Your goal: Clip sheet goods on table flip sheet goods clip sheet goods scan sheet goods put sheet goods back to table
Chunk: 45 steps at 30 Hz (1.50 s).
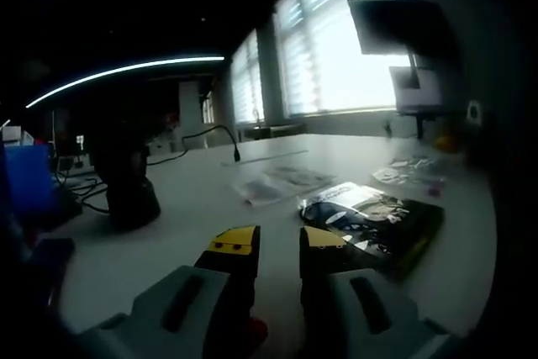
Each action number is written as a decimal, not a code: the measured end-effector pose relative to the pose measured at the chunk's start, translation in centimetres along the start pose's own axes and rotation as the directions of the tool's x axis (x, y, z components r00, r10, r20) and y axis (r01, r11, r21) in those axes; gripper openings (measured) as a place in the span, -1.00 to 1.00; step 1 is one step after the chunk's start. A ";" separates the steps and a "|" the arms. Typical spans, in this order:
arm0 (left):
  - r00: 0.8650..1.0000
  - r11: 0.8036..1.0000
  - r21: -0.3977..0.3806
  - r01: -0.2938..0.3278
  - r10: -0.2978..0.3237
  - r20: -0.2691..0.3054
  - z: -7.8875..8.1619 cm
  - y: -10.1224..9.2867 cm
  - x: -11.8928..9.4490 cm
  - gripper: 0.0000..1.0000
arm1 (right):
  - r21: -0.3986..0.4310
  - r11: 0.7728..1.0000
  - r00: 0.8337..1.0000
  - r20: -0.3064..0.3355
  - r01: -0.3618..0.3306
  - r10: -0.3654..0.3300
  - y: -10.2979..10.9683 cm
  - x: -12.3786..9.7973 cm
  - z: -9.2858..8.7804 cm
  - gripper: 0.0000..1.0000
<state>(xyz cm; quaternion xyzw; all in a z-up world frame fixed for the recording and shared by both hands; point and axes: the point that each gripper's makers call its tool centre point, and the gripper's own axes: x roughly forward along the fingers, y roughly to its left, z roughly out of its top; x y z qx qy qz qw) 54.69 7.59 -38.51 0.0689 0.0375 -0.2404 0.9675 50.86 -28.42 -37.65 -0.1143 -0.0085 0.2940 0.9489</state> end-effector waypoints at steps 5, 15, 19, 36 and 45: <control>1.000 1.000 -0.012 -0.003 0.003 0.004 0.1 0.1 0.0 -0.75 | 0.031 1.000 1.000 0.026 0.005 -0.006 -0.3 -0.2 0.5 -1.00; 1.000 0.999 -0.052 -0.016 0.016 0.001 0.0 1.0 0.2 -0.75 | 0.034 0.999 1.000 0.000 0.012 -0.012 -1.0 0.6 0.7 -1.00; 0.999 0.998 -0.039 -0.047 0.047 -0.010 -0.3 1.6 0.3 -0.75 | 0.057 0.998 1.000 0.010 0.008 -0.008 -1.7 1.6 1.1 -1.00; 0.987 0.987 0.035 -0.154 0.155 -0.029 -0.5 2.8 0.4 -0.75 | 0.150 0.988 0.999 -0.019 0.030 -0.028 -2.8 2.1 -0.2 -1.00; 0.985 0.987 0.036 -0.155 0.157 -0.067 -1.0 2.6 0.6 -0.75 | 0.233 0.971 0.997 -0.064 0.049 -0.035 -4.0 2.6 -1.3 -1.00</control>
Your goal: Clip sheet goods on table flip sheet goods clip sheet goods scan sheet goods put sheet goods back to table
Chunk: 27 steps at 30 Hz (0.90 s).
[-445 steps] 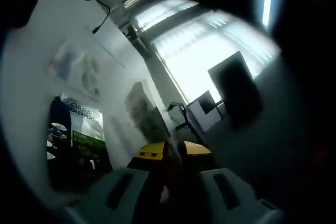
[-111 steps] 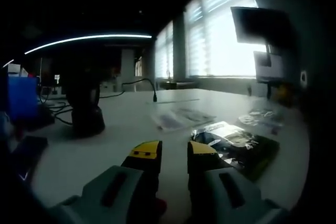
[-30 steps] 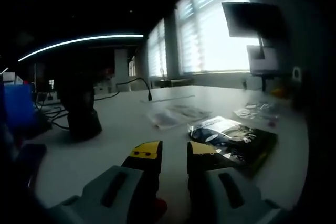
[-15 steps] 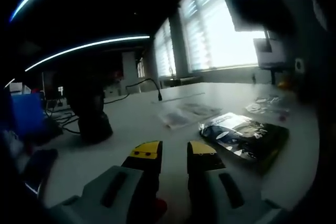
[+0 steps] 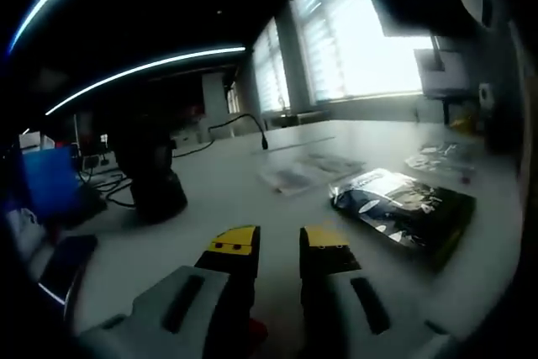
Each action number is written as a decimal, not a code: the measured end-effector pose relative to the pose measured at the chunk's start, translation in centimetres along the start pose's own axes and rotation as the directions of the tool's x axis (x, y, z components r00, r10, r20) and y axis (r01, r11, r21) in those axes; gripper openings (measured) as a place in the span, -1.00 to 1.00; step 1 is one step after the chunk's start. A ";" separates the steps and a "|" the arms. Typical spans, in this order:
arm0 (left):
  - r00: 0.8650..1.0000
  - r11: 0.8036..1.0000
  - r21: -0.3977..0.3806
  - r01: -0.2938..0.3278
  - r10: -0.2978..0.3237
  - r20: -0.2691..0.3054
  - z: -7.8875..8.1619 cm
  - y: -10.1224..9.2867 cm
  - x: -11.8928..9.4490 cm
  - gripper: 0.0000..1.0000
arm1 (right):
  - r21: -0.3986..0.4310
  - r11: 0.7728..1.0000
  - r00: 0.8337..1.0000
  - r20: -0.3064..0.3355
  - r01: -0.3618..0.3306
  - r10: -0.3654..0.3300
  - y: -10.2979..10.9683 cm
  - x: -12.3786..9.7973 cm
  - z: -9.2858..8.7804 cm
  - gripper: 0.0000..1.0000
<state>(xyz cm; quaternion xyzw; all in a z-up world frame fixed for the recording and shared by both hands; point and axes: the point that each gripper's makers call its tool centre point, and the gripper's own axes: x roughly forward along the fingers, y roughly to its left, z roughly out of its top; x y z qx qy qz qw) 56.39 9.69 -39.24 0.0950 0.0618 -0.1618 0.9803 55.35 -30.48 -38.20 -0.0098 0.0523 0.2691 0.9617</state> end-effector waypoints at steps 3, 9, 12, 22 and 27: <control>1.000 1.000 0.004 0.003 -0.003 0.000 0.1 -0.2 0.0 -0.75 | 0.055 0.998 0.999 0.022 -0.032 0.031 -0.1 0.0 0.3 -1.00; 0.999 0.999 -0.024 0.034 -0.034 0.014 0.4 -0.6 0.0 -0.75 | 0.006 1.000 1.000 -0.006 0.027 -0.027 -0.6 -0.1 -0.2 -1.00; 0.998 0.998 -0.026 0.058 -0.057 0.028 0.6 -0.9 0.0 -0.75 | 0.000 0.997 0.997 0.011 0.072 -0.072 -1.5 -0.4 0.1 -1.00; 0.999 0.997 -0.073 0.040 -0.042 -0.019 -0.3 -0.1 0.1 -0.76 | -0.120 0.964 0.966 -0.076 0.238 -0.248 -3.0 -0.1 -1.1 -1.00; 0.996 0.992 -0.101 0.075 -0.079 -0.040 -0.8 -0.7 0.3 -0.76 | 0.035 0.967 0.967 -0.036 0.253 -0.251 -3.8 -0.6 -0.3 -1.00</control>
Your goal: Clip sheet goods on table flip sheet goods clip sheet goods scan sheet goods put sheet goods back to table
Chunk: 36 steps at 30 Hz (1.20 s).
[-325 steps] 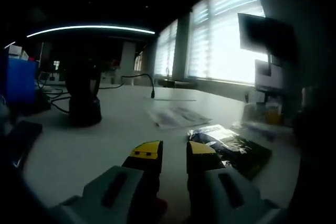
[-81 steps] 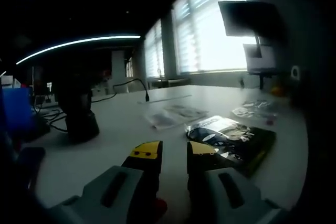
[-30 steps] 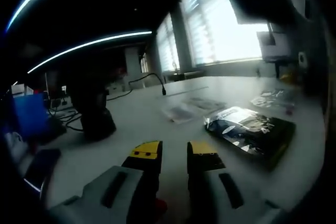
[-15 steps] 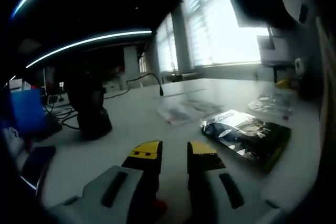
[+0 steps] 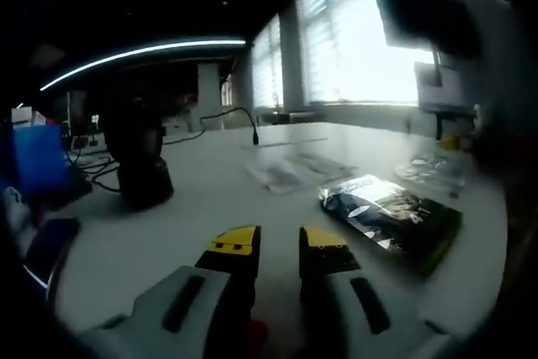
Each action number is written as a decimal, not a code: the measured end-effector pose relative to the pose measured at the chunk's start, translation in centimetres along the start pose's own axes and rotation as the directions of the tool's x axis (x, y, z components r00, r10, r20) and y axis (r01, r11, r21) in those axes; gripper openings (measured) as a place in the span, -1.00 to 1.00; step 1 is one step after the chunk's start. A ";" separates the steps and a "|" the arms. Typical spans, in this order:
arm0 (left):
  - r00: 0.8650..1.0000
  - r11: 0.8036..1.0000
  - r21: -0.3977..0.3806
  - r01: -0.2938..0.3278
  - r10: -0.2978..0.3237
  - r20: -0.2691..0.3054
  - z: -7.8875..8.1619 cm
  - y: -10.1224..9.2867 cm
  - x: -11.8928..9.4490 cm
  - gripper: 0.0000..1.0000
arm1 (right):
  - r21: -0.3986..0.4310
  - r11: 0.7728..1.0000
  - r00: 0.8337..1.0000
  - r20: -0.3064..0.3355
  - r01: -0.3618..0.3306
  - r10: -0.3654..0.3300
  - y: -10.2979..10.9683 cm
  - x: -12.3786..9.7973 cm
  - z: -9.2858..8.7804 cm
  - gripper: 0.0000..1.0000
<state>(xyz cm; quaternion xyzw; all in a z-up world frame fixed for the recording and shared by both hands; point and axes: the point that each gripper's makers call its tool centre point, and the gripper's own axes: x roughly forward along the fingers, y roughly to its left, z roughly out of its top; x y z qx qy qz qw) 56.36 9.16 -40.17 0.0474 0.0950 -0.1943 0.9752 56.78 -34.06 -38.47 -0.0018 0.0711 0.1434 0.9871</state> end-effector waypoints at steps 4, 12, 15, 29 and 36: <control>1.000 1.000 0.017 0.017 -0.017 -0.017 -0.4 -0.4 0.1 -0.76 | 0.049 0.998 0.998 0.044 -0.046 0.044 0.8 -0.3 0.8 -1.00; 1.000 0.999 0.038 -0.011 0.012 -0.007 -0.3 0.0 0.0 -0.76 | -0.051 0.997 0.998 0.028 -0.063 0.064 1.8 -0.3 0.6 -1.00; 1.000 0.998 0.064 -0.004 0.003 0.012 0.0 -0.3 -0.2 -0.76 | -0.056 0.995 0.995 0.050 -0.080 0.083 1.8 -0.4 0.8 -1.00; 0.999 0.988 0.146 -0.044 0.042 0.022 0.3 -0.3 -0.2 -0.75 | -0.174 0.980 0.994 0.041 -0.093 0.102 2.3 -0.3 0.3 -1.00; 0.999 0.992 0.117 -0.054 0.054 0.011 0.2 0.0 0.0 -0.75 | -0.217 0.972 0.994 0.038 -0.089 0.100 2.9 -0.2 0.4 -1.00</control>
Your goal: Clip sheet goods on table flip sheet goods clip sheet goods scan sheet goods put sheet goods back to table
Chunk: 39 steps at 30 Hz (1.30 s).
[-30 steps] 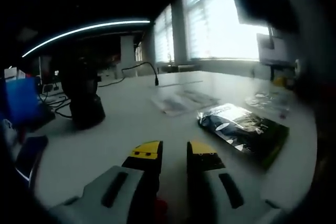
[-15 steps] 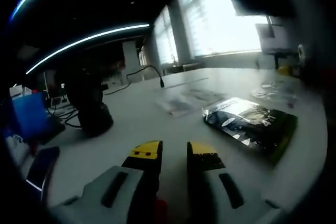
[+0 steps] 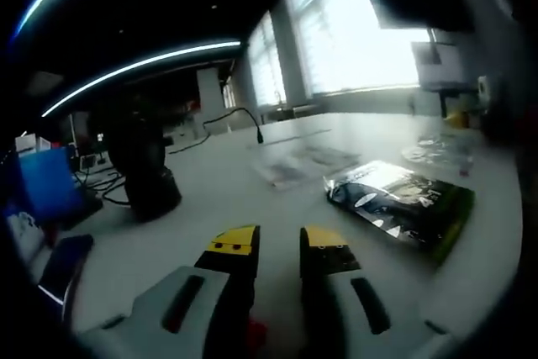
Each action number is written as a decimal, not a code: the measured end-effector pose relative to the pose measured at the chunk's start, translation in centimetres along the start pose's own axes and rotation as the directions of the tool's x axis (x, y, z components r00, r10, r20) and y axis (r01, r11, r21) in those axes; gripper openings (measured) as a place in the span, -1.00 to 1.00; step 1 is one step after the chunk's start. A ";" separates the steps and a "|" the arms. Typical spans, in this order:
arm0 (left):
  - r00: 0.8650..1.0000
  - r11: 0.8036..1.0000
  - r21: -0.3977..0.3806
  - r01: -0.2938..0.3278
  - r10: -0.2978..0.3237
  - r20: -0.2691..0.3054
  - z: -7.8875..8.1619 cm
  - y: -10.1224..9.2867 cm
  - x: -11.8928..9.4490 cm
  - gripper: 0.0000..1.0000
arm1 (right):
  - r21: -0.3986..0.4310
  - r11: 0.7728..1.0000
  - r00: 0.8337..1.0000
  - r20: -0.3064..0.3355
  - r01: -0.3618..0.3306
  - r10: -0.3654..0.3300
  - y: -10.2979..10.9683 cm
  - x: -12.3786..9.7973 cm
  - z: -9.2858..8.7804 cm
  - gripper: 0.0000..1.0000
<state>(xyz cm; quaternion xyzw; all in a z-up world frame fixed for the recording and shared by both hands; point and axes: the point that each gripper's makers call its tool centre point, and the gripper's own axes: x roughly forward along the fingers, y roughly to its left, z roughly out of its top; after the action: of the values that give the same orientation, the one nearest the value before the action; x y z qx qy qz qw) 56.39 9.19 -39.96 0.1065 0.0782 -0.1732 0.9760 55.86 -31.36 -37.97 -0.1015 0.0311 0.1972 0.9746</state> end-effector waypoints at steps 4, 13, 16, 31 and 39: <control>1.000 1.000 0.020 -0.001 0.001 0.014 0.2 -0.2 -0.1 -0.75 | -0.013 1.000 1.000 0.001 0.009 -0.009 -0.1 0.1 0.0 -1.00; 0.994 0.995 0.038 0.089 -0.091 0.060 1.0 -1.8 -0.5 -0.75 | -0.023 1.000 0.999 0.053 0.001 0.000 0.3 -0.4 1.1 -1.00; 0.994 0.996 0.028 0.089 -0.090 0.063 1.1 -1.6 -0.5 -0.75 | -0.037 0.999 0.997 0.073 0.012 -0.010 0.3 -0.6 1.3 -1.00; 0.991 0.995 -0.022 0.100 -0.097 0.092 1.5 -1.4 -1.1 -0.75 | 0.015 1.000 0.999 0.032 0.015 -0.016 -0.8 -0.2 0.3 -1.00; 0.991 0.994 -0.069 0.085 -0.077 0.107 1.5 -0.6 -1.0 -0.75 | 0.045 0.998 0.999 0.000 0.040 -0.040 -1.2 0.2 1.3 -1.00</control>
<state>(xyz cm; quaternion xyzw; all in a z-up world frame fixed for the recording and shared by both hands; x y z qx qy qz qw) 55.42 8.65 -38.40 0.0581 0.0379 -0.2150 0.9741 56.54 -32.10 -36.54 -0.0801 0.0329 0.1771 0.9804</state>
